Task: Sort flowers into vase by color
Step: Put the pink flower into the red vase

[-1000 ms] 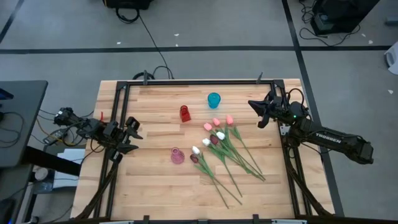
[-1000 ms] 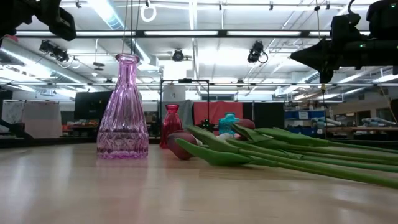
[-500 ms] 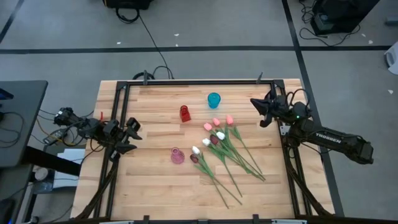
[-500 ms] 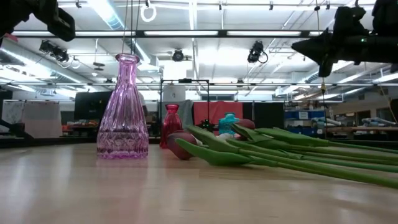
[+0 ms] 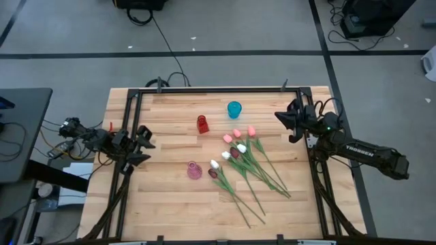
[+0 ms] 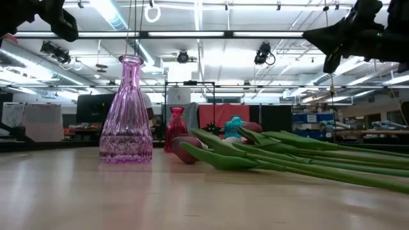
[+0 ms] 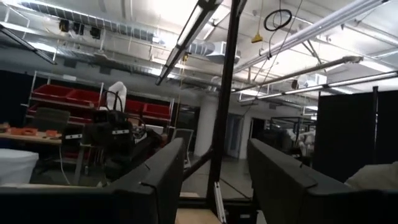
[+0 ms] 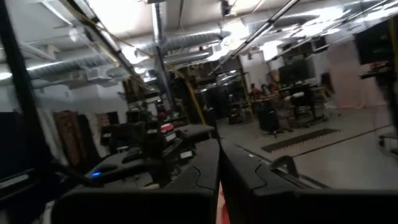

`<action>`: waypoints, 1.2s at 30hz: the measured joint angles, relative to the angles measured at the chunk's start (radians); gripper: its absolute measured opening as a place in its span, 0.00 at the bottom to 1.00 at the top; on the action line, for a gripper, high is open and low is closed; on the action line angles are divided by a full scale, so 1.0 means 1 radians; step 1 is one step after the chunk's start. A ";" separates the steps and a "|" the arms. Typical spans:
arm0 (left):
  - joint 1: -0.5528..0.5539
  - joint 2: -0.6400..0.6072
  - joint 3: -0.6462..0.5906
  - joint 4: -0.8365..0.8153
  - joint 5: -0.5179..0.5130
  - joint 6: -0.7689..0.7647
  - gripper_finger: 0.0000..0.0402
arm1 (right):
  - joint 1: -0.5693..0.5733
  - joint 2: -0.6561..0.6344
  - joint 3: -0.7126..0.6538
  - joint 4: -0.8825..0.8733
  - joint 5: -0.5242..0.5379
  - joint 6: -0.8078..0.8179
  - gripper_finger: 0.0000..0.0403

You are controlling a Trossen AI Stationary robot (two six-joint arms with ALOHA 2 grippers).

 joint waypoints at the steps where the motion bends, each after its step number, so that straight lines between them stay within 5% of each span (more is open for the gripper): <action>1: 0.000 0.000 0.000 -0.001 -0.006 0.000 0.45 | 0.000 0.000 0.000 0.000 -0.018 -0.010 0.06; 5: 0.000 0.000 0.000 0.005 -0.117 0.007 0.45 | 0.000 0.021 0.040 -0.098 -0.044 -0.018 0.06; 9: 0.000 0.025 0.002 0.014 -0.541 0.025 0.45 | 0.007 0.081 0.114 -0.350 -0.038 -0.054 0.06; 11: 0.000 0.049 0.011 -0.023 -0.664 0.023 0.45 | 0.016 0.124 0.143 -0.444 -0.015 -0.086 0.06; 16: 0.000 0.115 0.074 -0.188 -0.674 -0.065 0.45 | 0.032 0.217 0.159 -0.436 0.064 -0.150 0.06; 24: 0.000 0.300 0.244 -0.586 -0.620 -0.293 0.45 | 0.041 0.332 0.183 -0.345 0.047 -0.154 0.07; 36: 0.000 0.526 0.319 -0.555 -0.597 -0.374 0.45 | 0.230 0.614 0.551 -1.067 0.305 -0.156 0.19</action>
